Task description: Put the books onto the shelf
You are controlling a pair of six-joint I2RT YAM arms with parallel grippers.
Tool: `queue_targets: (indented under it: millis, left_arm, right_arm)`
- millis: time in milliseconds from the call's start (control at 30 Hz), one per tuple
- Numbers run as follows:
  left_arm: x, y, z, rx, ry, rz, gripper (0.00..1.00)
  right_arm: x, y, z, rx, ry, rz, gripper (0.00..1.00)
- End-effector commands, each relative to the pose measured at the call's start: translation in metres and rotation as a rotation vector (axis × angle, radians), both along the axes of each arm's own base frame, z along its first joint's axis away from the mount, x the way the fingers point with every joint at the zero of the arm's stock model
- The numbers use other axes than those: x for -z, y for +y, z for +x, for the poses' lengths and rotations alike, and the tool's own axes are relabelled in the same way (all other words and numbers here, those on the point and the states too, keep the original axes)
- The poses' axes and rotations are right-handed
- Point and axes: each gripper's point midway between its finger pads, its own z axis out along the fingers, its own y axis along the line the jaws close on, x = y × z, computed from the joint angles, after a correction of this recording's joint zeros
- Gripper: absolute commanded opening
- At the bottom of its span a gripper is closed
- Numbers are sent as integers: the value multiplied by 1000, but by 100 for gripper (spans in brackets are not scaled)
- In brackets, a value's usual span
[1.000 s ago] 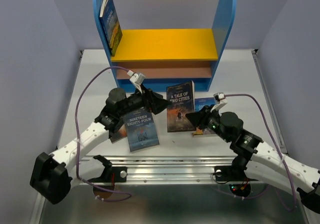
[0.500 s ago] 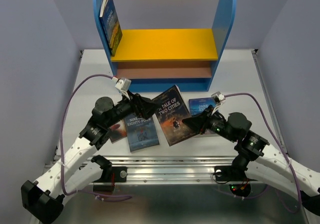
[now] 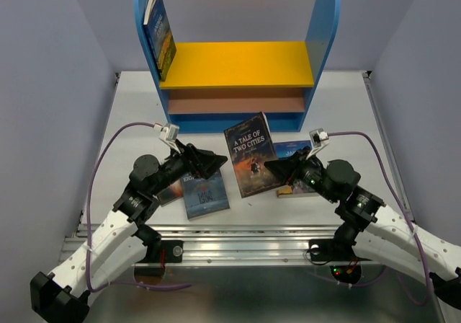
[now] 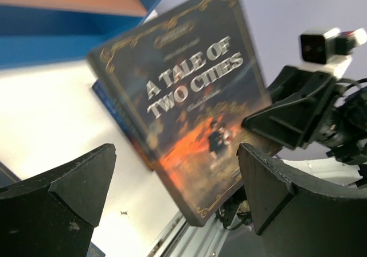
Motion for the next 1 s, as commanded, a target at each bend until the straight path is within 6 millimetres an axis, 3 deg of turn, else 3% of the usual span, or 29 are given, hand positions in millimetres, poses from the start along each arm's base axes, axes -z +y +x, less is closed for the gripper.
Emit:
queue_targets:
  millis: [0, 100, 233, 667, 967]
  left_arm:
    - [-6, -4, 7, -6, -11, -62, 99]
    - [-8, -4, 12, -22, -15, -78, 99]
    - [-29, -7, 7, 15, -71, -164, 99]
    - [-39, -12, 5, 58, -104, -237, 99]
    - [-51, -15, 0, 101, -135, -271, 97]
  right_arm:
    - [-135, -13, -6, 24, -233, 348, 1]
    - [-142, -11, -9, 0, -235, 363, 1]
    - [-146, -8, -13, -28, -214, 399, 1]
    - [-158, 5, -37, -186, -186, 488, 1]
    - [-146, 17, -40, -240, -146, 474, 1]
